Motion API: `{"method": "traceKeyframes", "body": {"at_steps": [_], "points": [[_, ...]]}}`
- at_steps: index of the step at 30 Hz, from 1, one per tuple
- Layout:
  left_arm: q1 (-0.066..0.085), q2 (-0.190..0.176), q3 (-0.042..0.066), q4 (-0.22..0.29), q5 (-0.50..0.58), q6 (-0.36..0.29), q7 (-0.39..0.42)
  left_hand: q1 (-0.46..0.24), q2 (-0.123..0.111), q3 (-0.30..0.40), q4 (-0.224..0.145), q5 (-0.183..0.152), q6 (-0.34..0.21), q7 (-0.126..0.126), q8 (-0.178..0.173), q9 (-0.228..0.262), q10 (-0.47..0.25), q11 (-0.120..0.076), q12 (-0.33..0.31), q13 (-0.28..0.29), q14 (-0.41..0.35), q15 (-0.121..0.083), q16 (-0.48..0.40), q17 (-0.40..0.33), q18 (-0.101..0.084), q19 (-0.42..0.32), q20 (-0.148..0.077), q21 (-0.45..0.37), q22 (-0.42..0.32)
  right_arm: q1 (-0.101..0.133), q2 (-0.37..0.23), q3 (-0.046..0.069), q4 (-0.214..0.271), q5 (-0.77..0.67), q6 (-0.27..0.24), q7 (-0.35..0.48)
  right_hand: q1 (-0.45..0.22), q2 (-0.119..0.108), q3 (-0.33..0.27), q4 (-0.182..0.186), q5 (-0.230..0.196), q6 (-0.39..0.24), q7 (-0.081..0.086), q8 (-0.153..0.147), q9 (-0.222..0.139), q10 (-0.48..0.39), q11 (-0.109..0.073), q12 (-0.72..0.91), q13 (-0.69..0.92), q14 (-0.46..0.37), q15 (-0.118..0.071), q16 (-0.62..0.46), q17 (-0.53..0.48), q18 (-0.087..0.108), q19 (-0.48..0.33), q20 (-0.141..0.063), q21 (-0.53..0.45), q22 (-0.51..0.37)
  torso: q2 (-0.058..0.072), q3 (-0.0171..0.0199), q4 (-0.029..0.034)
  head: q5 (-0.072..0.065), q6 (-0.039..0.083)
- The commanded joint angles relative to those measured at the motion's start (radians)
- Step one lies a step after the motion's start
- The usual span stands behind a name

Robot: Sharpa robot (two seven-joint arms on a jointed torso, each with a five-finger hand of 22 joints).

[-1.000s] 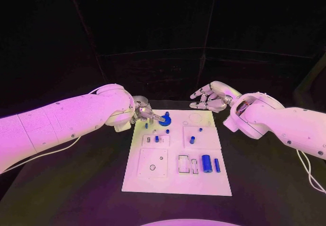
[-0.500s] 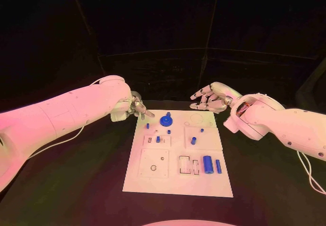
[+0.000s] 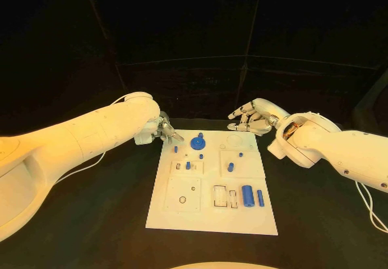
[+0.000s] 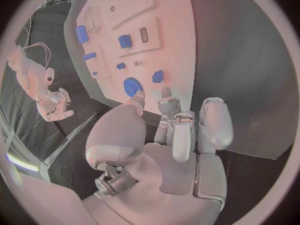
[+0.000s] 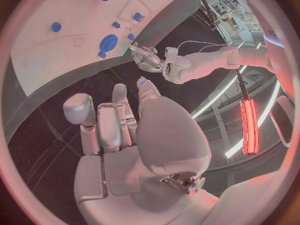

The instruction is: Assemble the parts on the task board

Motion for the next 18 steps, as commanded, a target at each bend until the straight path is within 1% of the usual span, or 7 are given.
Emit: {"method": "traceKeyframes", "body": {"at_steps": [1,2,7,18], "points": [[-0.004,0.008,0.000,-0.016,-0.018,0.033,0.049,0.010,0.002,-0.006,0.001,-0.003,-0.003,0.003,-0.005,-0.002,-0.004,0.005,0.005,0.001,0.105,0.008,0.003,0.263,0.007,0.001,0.004,0.004,0.000,0.002,0.002,0.001,0.000,0.003,0.003,0.010,0.000,0.007,-0.005,0.001,-0.001,-0.008,-0.002,0.002,-0.001,-0.009,0.001,-0.003,-0.001,0.014,-0.005,-0.005,0.000,0.020,-0.004,-0.001,-0.004,-0.001,0.000,-0.0003,0.0003,-0.002,-0.002],[-0.007,0.012,0.000,-0.024,-0.018,0.035,0.059,0.010,0.004,-0.008,0.003,-0.003,-0.003,0.003,-0.006,-0.003,-0.005,0.005,0.004,0.000,0.105,0.008,0.003,0.263,0.007,0.001,0.004,0.004,0.000,0.002,0.003,0.001,-0.001,0.003,0.003,0.011,0.000,0.007,-0.005,0.001,-0.001,-0.008,-0.002,0.002,-0.001,-0.009,0.001,-0.003,-0.001,0.014,-0.005,-0.005,0.000,0.020,-0.004,-0.001,-0.004,-0.001,-0.001,-0.0004,-0.0001,-0.001,-0.002],[-0.013,0.019,0.000,-0.039,-0.019,0.030,0.085,0.012,0.007,-0.012,0.004,-0.003,-0.003,0.004,-0.008,-0.006,-0.005,0.006,0.004,-0.001,0.105,0.008,0.003,0.263,0.007,0.001,0.005,0.004,0.000,0.002,0.006,0.001,-0.002,0.003,0.004,0.011,0.001,0.009,-0.005,0.002,-0.002,-0.008,-0.003,0.003,-0.001,-0.008,0.001,-0.003,-0.001,0.014,-0.005,-0.006,-0.001,0.020,-0.004,-0.001,-0.005,-0.002,-0.001,0.0001,-0.0002,-0.001,-0.002],[-0.015,0.019,-0.002,-0.034,-0.019,0.045,0.106,0.031,0.018,-0.023,0.002,-0.003,0.003,0.004,-0.015,-0.015,-0.007,0.007,0.004,-0.003,0.105,0.009,0.003,0.263,0.007,0.002,0.006,0.004,0.001,0.002,0.008,0.001,-0.005,0.003,0.005,0.011,0.001,0.009,-0.005,0.002,-0.002,-0.008,-0.003,0.003,-0.001,-0.008,0.001,-0.003,-0.001,0.014,-0.005,-0.006,-0.001,0.020,-0.004,-0.001,-0.005,-0.002,-0.001,0.0013,0.0018,-0.001,-0.005]]}}
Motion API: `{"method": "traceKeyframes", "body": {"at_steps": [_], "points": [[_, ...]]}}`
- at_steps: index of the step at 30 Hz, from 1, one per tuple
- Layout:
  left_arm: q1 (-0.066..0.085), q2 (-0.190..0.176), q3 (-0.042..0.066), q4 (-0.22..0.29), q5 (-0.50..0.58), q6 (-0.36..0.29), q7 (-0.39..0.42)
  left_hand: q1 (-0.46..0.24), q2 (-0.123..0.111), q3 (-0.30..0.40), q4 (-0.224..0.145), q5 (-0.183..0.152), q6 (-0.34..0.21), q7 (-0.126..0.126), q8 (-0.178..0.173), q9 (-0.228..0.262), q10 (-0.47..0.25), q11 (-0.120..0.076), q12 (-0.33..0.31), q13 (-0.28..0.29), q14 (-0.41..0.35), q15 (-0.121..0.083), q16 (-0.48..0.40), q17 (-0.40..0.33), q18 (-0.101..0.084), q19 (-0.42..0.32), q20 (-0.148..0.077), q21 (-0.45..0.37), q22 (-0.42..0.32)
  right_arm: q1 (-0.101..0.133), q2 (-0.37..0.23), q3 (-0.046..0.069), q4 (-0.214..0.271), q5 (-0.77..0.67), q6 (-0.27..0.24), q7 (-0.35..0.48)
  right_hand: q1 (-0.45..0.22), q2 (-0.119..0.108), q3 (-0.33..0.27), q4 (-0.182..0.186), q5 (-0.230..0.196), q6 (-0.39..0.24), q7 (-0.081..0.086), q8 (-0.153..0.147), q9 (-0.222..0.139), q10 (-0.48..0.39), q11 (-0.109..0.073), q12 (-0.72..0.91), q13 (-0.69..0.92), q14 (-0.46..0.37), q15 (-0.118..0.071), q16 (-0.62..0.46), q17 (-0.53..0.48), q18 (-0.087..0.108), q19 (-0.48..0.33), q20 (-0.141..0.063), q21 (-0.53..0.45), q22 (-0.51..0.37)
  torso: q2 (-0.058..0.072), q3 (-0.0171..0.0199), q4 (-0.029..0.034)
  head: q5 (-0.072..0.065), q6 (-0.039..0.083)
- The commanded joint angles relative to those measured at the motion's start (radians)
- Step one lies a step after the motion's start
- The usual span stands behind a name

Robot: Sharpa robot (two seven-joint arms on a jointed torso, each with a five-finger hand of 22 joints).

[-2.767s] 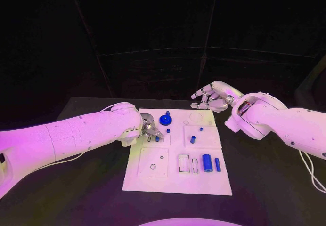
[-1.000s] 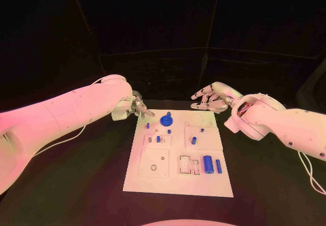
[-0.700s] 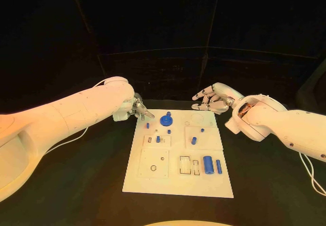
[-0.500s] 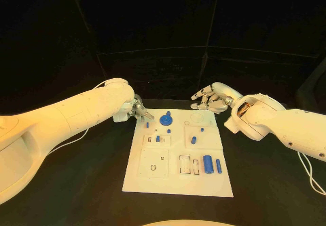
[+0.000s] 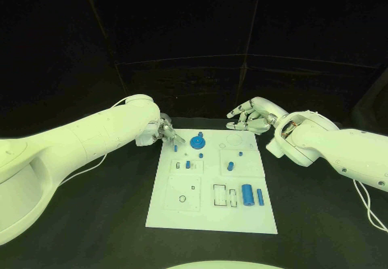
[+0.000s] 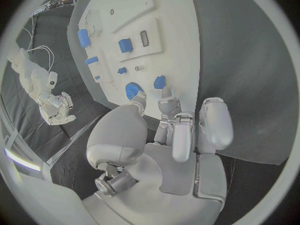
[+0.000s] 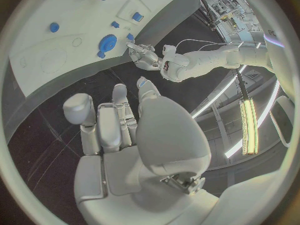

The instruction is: Assemble the parts on the task board

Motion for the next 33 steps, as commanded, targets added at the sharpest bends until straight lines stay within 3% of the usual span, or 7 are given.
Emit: {"method": "traceKeyframes", "body": {"at_steps": [1,11,24,33], "points": [[0.001,0.000,0.000,0.006,-0.008,0.026,0.032,0.014,0.001,-0.007,-0.001,-0.003,0.003,0.004,-0.004,-0.002,-0.004,0.003,0.004,-0.001,0.105,0.010,0.003,0.263,0.007,0.002,0.007,0.004,0.001,0.002,0.001,0.001,0.000,0.002,0.004,0.009,0.001,0.009,-0.005,0.002,-0.002,-0.005,0.001,0.003,-0.001,-0.008,0.000,-0.003,-0.001,0.014,-0.005,-0.006,-0.001,0.020,-0.004,-0.001,-0.005,-0.002,0.000,0.0005,0.0013,0.000,0.000],[0.001,0.001,-0.003,0.001,-0.008,0.063,0.020,0.048,0.010,-0.020,-0.014,-0.003,0.013,0.004,-0.010,-0.013,-0.003,0.002,0.006,-0.001,0.105,0.010,0.003,0.263,0.007,0.003,0.007,0.004,0.005,0.002,0.001,0.001,0.001,0.002,0.004,0.009,0.001,0.009,-0.005,0.002,-0.002,-0.005,0.001,0.003,-0.001,-0.008,0.000,-0.003,-0.001,0.014,-0.005,-0.006,-0.001,0.020,-0.004,-0.001,-0.005,-0.002,0.000,0.0003,-0.0012,0.002,0.000],[-0.002,0.003,-0.007,0.003,-0.008,0.059,0.012,0.063,0.018,-0.024,-0.020,-0.003,0.016,0.004,-0.013,-0.017,-0.003,0.002,0.006,-0.002,0.105,0.010,0.003,0.263,0.007,0.003,0.007,0.004,0.005,0.002,0.002,0.001,0.001,0.002,0.005,0.008,0.001,0.009,-0.005,0.002,-0.002,-0.005,0.001,0.003,-0.001,-0.008,0.000,-0.003,-0.001,0.014,-0.005,-0.006,-0.001,0.020,-0.004,-0.001,-0.005,-0.002,0.000,-0.0004,-0.0003,0.001,-0.001],[-0.002,0.003,-0.009,0.003,-0.008,0.034,0.017,0.107,0.048,-0.016,-0.040,-0.002,0.024,0.002,-0.016,-0.024,0.000,0.001,0.011,0.000,0.105,0.009,0.003,0.263,0.007,0.005,0.007,0.005,0.009,0.002,0.002,0.001,0.000,0.002,0.004,0.008,0.001,0.009,-0.005,0.002,-0.002,-0.005,0.001,0.003,-0.001,-0.008,0.000,-0.003,-0.001,0.014,-0.005,-0.006,-0.001,0.020,-0.004,-0.001,-0.005,-0.002,0.000,0.0000,0.0002,0.001,-0.002]]}}
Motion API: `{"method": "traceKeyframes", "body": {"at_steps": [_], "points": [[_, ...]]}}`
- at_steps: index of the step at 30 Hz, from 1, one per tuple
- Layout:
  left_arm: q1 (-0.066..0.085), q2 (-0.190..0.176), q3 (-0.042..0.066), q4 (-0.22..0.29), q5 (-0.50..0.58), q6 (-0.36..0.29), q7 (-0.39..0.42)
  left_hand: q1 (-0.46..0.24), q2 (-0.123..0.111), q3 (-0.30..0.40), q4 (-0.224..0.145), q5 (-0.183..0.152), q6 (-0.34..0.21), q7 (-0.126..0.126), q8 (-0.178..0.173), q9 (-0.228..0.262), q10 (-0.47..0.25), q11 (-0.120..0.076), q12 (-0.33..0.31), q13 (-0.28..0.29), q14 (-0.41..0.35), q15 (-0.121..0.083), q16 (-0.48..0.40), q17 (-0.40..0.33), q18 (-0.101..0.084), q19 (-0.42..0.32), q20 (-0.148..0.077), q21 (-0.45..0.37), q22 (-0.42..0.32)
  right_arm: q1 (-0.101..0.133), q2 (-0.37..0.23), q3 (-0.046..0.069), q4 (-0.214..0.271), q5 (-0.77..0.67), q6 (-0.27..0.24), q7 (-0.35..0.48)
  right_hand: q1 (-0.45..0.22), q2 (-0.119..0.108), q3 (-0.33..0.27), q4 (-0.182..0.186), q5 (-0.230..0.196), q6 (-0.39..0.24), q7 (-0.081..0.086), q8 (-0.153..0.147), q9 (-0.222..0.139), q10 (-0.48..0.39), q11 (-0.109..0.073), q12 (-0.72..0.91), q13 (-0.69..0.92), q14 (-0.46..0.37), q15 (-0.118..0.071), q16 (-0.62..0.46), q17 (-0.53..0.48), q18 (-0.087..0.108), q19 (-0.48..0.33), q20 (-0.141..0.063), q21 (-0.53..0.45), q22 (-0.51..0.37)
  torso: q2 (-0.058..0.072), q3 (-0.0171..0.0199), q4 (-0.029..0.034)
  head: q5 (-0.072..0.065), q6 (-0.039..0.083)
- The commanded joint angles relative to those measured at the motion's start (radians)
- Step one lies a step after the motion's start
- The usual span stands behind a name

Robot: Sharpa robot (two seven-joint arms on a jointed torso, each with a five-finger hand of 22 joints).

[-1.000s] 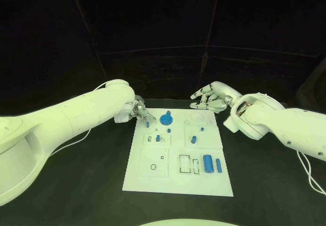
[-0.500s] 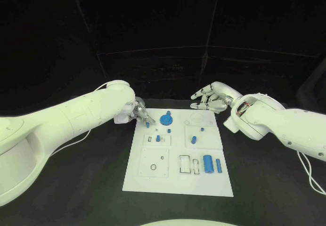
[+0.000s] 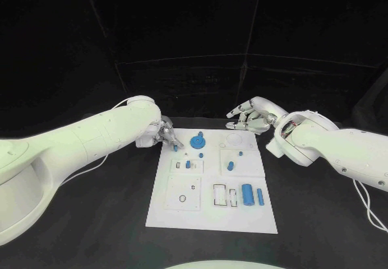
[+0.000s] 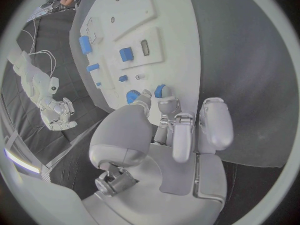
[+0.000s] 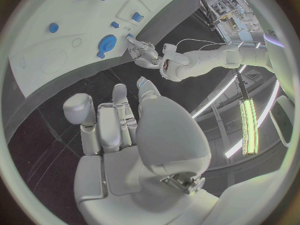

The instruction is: Assemble the parts on the task board

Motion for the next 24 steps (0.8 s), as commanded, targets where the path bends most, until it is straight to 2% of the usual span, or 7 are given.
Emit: {"method": "traceKeyframes", "body": {"at_steps": [1,4,7,10,15,20,24], "points": [[0.001,0.001,0.000,0.000,-0.005,-0.014,0.006,0.019,0.009,0.003,-0.011,-0.002,0.006,-0.002,-0.005,-0.003,0.000,0.001,0.003,0.001,0.102,0.005,0.003,0.263,0.006,0.001,0.003,0.005,0.002,0.002,0.001,0.001,0.001,0.002,0.003,0.008,0.001,0.009,-0.005,0.002,-0.002,-0.005,0.001,0.003,-0.001,-0.008,0.001,-0.003,-0.001,0.014,-0.005,-0.006,-0.001,0.020,-0.004,-0.001,-0.005,-0.001,0.000,0.0003,0.0000,0.000,-0.001],[0.001,0.001,0.000,0.000,-0.005,-0.024,0.005,0.061,0.034,0.028,-0.035,-0.002,0.005,-0.004,-0.007,-0.006,-0.001,-0.002,0.003,0.000,0.102,0.003,0.003,0.263,0.007,0.001,0.002,0.004,0.002,0.002,0.000,0.001,0.001,0.002,0.003,0.007,0.001,0.009,-0.005,0.002,-0.002,-0.005,0.001,0.003,-0.001,-0.008,0.001,-0.003,-0.001,0.014,-0.005,-0.006,-0.001,0.020,-0.004,-0.001,-0.005,-0.001,0.000,0.0004,0.0001,0.000,-0.001],[0.001,0.001,0.000,0.000,-0.005,-0.026,0.007,0.124,0.054,0.065,-0.078,-0.001,0.000,-0.010,-0.012,-0.010,-0.005,-0.007,-0.002,-0.004,0.102,0.000,0.003,0.263,0.007,0.000,0.000,0.003,0.002,0.002,0.000,0.001,0.001,0.002,0.003,0.007,0.003,0.011,-0.005,0.003,-0.002,-0.005,0.001,0.003,-0.001,-0.008,0.000,-0.003,-0.004,0.014,-0.005,-0.007,-0.002,0.021,-0.005,-0.002,-0.007,-0.003,0.000,0.0005,-0.0001,0.000,-0.001],[0.001,0.002,0.000,0.002,-0.005,-0.025,0.015,0.193,0.063,0.110,-0.133,-0.001,-0.004,-0.014,-0.018,-0.016,-0.011,-0.012,-0.009,-0.009,0.102,-0.004,0.003,0.263,0.007,0.000,-0.004,0.002,0.003,0.002,0.001,0.001,0.001,0.002,0.003,0.007,0.003,0.011,-0.005,0.003,-0.002,-0.005,0.001,0.003,-0.001,-0.008,0.000,-0.003,-0.004,0.014,-0.005,-0.007,-0.002,0.021,-0.005,-0.002,-0.007,-0.003,0.001,0.0002,0.0002,-0.001,-0.002],[0.001,-0.001,0.000,0.005,-0.003,-0.039,0.032,0.239,0.081,0.161,-0.172,-0.002,-0.007,-0.014,-0.024,-0.021,-0.013,-0.013,-0.015,-0.013,0.102,-0.005,0.003,0.263,0.006,0.001,-0.006,0.003,0.006,0.002,0.001,0.001,0.001,0.002,0.003,0.007,0.003,0.011,-0.005,0.003,-0.002,-0.005,0.001,0.003,-0.001,-0.008,0.000,-0.003,-0.004,0.014,-0.005,-0.007,-0.002,0.021,-0.005,-0.002,-0.007,-0.003,0.000,0.0003,0.0005,-0.001,-0.003],[0.000,-0.024,-0.001,0.037,0.038,-0.082,0.034,0.236,0.077,0.214,-0.196,-0.002,-0.004,-0.010,-0.021,-0.022,-0.007,-0.008,-0.019,-0.017,0.102,-0.002,0.003,0.263,0.006,-0.001,-0.006,0.001,0.005,0.002,0.001,0.001,0.000,0.002,0.005,0.006,0.003,0.011,-0.005,0.003,-0.002,-0.005,0.001,0.003,-0.001,-0.009,0.000,-0.004,-0.004,0.014,-0.005,-0.007,-0.002,0.021,-0.004,-0.002,-0.007,-0.003,0.000,0.0005,-0.0001,-0.003,-0.003],[0.001,-0.057,-0.001,0.092,0.075,-0.126,0.017,0.217,0.065,0.254,-0.208,-0.002,-0.003,-0.009,-0.016,-0.020,-0.002,-0.008,-0.021,-0.019,0.102,-0.001,0.003,0.263,0.006,0.000,-0.005,0.001,0.007,0.002,-0.001,0.001,0.000,0.002,0.005,0.004,0.003,0.011,-0.005,0.003,-0.002,-0.005,0.001,0.003,-0.001,-0.009,0.000,-0.004,-0.004,0.014,-0.005,-0.007,-0.002,0.021,-0.004,-0.002,-0.007,-0.003,-0.002,0.0011,0.0045,-0.005,-0.004]]}}
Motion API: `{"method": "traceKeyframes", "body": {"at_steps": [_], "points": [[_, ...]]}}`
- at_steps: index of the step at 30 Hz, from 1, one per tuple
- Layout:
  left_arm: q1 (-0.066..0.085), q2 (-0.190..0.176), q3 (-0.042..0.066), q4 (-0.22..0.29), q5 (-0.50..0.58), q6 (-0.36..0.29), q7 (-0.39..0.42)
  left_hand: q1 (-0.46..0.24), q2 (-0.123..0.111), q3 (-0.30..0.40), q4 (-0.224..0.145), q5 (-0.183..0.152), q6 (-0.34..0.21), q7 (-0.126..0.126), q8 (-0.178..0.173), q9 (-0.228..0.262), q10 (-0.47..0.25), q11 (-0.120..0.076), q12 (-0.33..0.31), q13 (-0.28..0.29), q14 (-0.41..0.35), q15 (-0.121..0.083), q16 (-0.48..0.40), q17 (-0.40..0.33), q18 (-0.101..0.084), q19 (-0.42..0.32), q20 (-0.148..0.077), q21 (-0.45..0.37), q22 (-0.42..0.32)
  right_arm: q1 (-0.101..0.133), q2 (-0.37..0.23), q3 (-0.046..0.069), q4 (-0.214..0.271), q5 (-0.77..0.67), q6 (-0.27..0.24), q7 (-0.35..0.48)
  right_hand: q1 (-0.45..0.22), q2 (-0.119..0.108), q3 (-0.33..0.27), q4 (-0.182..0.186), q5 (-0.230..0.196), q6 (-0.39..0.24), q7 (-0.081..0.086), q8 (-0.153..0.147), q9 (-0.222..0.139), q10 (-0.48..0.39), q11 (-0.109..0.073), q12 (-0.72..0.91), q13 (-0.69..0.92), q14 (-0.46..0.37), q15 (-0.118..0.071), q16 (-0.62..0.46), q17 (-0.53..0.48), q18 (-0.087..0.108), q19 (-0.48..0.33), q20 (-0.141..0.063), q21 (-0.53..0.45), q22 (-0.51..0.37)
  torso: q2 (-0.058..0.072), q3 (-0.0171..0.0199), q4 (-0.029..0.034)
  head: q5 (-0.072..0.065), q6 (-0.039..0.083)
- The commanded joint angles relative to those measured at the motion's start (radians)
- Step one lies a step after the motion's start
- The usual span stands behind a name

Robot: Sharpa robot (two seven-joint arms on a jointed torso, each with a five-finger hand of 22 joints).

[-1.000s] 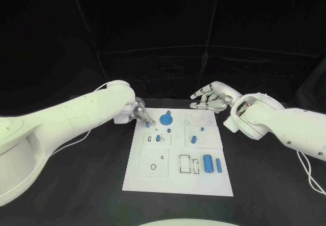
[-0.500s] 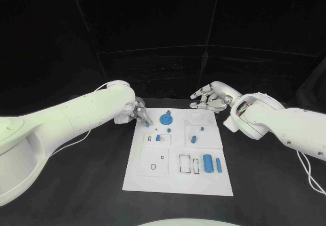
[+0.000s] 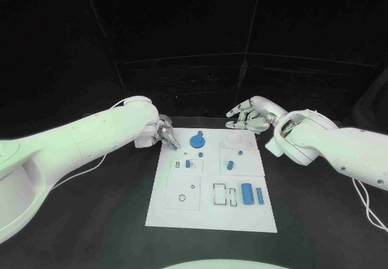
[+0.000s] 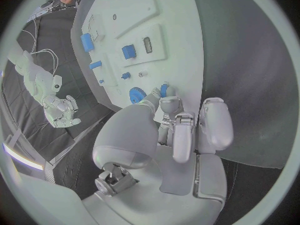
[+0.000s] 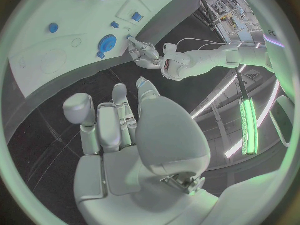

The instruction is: Assemble the parts on the task board

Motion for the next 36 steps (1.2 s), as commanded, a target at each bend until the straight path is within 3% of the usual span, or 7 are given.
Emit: {"method": "traceKeyframes", "body": {"at_steps": [1,10,16,23,27,36], "points": [[0.002,-0.021,0.001,0.042,0.058,-0.081,-0.003,-0.013,-0.009,0.094,-0.079,0.006,0.002,-0.004,0.006,0.004,0.011,-0.003,-0.002,-0.001,0.102,-0.001,0.003,0.263,0.006,0.000,-0.005,0.001,0.002,0.002,-0.001,0.001,0.001,0.002,0.004,0.004,-0.001,0.007,-0.005,0.003,-0.002,-0.005,0.001,0.003,-0.001,-0.009,0.000,-0.004,-0.002,0.014,-0.005,-0.004,-0.001,0.021,-0.004,-0.002,-0.003,-0.001,-0.002,0.0007,0.0043,0.000,-0.001],[0.001,-0.123,-0.001,0.218,0.087,-0.222,-0.028,-0.085,-0.053,0.227,-0.102,0.006,0.006,-0.007,0.030,0.013,0.027,-0.006,0.001,-0.002,0.102,-0.004,0.003,0.263,0.005,0.006,-0.007,0.002,0.009,0.002,-0.001,0.000,-0.003,0.002,0.008,0.003,0.000,0.007,-0.005,0.003,-0.002,-0.006,0.001,0.004,-0.001,-0.009,0.000,-0.004,-0.002,0.014,-0.005,-0.005,-0.003,0.021,-0.006,-0.002,-0.005,-0.005,-0.004,0.0011,0.0117,0.002,0.002],[-0.012,-0.185,-0.003,0.316,0.090,-0.307,-0.025,-0.124,-0.083,0.313,-0.114,0.006,0.007,-0.010,0.045,0.018,0.038,-0.008,0.007,0.001,0.102,-0.007,0.003,0.263,0.003,0.013,-0.009,0.008,0.020,0.002,0.000,0.000,-0.008,0.004,0.010,0.004,0.000,0.007,-0.005,0.003,-0.002,-0.006,0.001,0.004,-0.001,-0.009,0.000,-0.004,-0.002,0.014,-0.005,-0.005,-0.003,0.021,-0.006,-0.002,-0.005,-0.005,-0.006,0.0017,0.0175,0.004,0.001],[-0.027,-0.234,-0.031,0.396,0.039,-0.358,-0.012,-0.144,-0.099,0.355,-0.118,0.006,0.008,-0.011,0.053,0.020,0.044,-0.010,0.010,0.003,0.102,-0.008,0.003,0.263,0.002,0.017,-0.010,0.011,0.026,0.002,0.002,0.000,-0.012,0.005,0.012,0.005,0.000,0.007,-0.005,0.003,-0.002,-0.006,0.001,0.004,-0.001,-0.009,0.000,-0.004,-0.002,0.014,-0.005,-0.005,-0.003,0.021,-0.006,-0.002,-0.005,-0.005,-0.009,0.0014,0.0242,0.001,-0.002],[-0.040,-0.250,-0.048,0.433,-0.039,-0.369,-0.005,-0.151,-0.104,0.367,-0.118,0.006,0.007,-0.012,0.056,0.021,0.045,-0.010,0.010,0.003,0.102,-0.008,0.003,0.263,0.002,0.017,-0.010,0.011,0.027,0.002,0.003,0.000,-0.015,0.005,0.013,0.006,0.000,0.007,-0.005,0.003,-0.002,-0.006,0.001,0.004,-0.001,-0.009,0.000,-0.004,-0.002,0.014,-0.005,-0.005,-0.003,0.021,-0.006,-0.002,-0.005,-0.005,-0.009,0.0017,0.0241,0.002,-0.001],[-0.065,-0.253,-0.057,0.470,-0.094,-0.373,0.001,-0.154,-0.107,0.374,-0.119,0.006,0.008,-0.012,0.057,0.021,0.046,-0.010,0.010,0.003,0.102,-0.008,0.003,0.263,0.002,0.018,-0.010,0.012,0.028,0.001,0.008,0.000,-0.020,0.005,0.016,0.009,0.000,0.008,-0.006,0.004,0.000,-0.006,0.001,0.004,-0.001,-0.009,0.001,-0.004,-0.003,0.014,-0.005,-0.006,-0.003,0.021,-0.006,-0.002,-0.006,-0.006,-0.007,0.0018,0.0200,0.005,-0.003]]}}
